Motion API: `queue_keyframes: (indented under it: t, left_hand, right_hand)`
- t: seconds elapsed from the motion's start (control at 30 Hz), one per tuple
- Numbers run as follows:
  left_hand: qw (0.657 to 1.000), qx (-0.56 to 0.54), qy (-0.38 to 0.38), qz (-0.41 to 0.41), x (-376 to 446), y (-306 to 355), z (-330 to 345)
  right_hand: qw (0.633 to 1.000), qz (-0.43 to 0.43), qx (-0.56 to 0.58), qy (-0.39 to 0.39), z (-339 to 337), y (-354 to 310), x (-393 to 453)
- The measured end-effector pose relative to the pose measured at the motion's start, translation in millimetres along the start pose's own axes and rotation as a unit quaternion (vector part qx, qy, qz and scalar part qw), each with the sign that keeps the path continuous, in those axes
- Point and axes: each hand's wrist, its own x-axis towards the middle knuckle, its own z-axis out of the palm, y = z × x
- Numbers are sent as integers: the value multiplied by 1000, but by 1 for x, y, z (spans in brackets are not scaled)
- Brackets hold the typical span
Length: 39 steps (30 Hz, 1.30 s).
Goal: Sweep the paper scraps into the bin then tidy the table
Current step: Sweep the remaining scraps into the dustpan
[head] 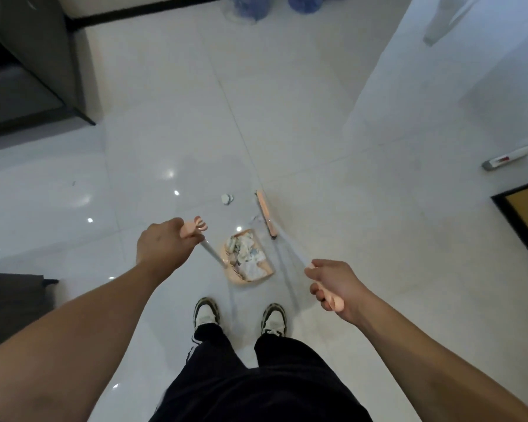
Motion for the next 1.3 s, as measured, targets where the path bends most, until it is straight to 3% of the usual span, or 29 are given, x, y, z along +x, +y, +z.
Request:
queue_keyframes:
  t: [0.2, 0.37, 0.53, 0.7, 1.0, 1.3]
  left_hand:
    - [991, -9, 26, -130, -11, -41, -15]
    - [980, -32, 26, -194, -11, -75, -14]
    - [981, -32, 17, -193, 10, -95, -18]
    - [983, -60, 10, -173, 27, -107, -34]
    - [990, -72, 8, -124, 44, -133, -63]
    - [960, -121, 10, -252, 17, -160, -71]
  right_hand:
    - [990, -53, -128, 33, 25, -39, 47]
    - [978, -31, -199, 45, 46, -45, 78]
    - [958, 4, -287, -16, 75, -12, 55]
    - [961, 28, -269, -64, 101, -24, 23]
    - [966, -11, -252, -55, 145, -73, -2]
    - [941, -87, -326, 0, 172, -165, 80]
